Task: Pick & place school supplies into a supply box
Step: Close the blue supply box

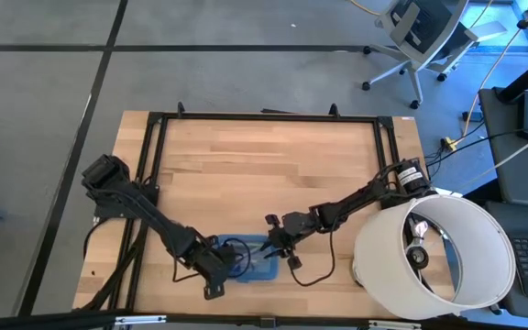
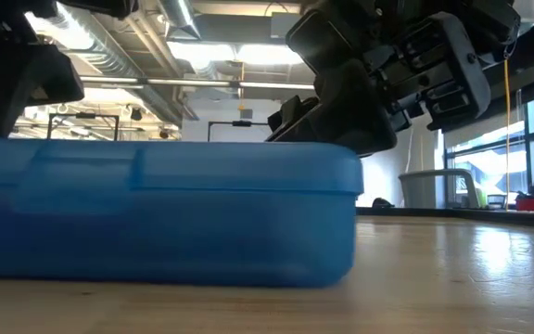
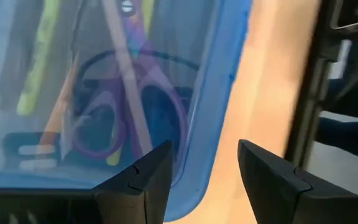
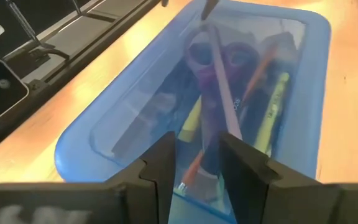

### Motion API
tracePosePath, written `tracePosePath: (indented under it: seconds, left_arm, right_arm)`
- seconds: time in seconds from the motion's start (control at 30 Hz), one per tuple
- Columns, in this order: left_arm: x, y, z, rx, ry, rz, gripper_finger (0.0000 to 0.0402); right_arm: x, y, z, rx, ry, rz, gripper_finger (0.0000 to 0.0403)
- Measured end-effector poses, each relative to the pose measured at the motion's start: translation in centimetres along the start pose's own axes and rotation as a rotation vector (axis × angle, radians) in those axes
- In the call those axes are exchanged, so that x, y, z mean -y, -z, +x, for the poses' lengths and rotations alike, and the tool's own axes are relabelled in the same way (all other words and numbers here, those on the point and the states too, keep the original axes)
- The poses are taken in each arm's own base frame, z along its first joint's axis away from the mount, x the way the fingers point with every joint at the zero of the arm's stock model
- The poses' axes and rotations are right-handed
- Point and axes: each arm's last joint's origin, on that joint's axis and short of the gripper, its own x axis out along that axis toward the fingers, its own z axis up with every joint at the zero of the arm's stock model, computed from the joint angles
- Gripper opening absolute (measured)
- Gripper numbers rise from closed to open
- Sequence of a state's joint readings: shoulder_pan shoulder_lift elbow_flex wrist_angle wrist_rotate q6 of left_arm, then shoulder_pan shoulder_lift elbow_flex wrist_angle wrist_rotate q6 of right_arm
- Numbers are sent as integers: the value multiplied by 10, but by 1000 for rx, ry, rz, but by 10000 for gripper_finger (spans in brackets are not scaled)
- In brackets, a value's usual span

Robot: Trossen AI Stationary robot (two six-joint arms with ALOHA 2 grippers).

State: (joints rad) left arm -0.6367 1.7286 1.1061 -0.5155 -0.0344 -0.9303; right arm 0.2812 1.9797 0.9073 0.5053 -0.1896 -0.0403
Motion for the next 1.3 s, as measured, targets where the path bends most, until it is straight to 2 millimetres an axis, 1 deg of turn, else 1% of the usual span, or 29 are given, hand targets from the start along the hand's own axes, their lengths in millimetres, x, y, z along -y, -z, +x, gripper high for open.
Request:
tracePosePath:
  seconds: [0.1,0.23,0.57,0.8,0.97,1.3]
  left_arm:
    - [4,-1,6,14,24,-5,171]
    - [4,0,8,16,28,-3,171]
    - [-1,1,8,-9,-26,-16,172]
    - [-3,0,8,-17,-31,-13,167]
    - [-7,2,8,-33,-71,-28,166]
    - [-6,2,8,-30,-55,-29,164]
  right_arm:
    - [2,0,0,0,-1,-4,126]
    - [7,1,-1,1,9,12,126]
    - [6,0,-1,12,-12,14,126]
    - [5,0,-1,12,-18,38,126]
    - [5,0,-1,13,-19,38,126]
    - [5,-1,-1,21,-23,40,126]
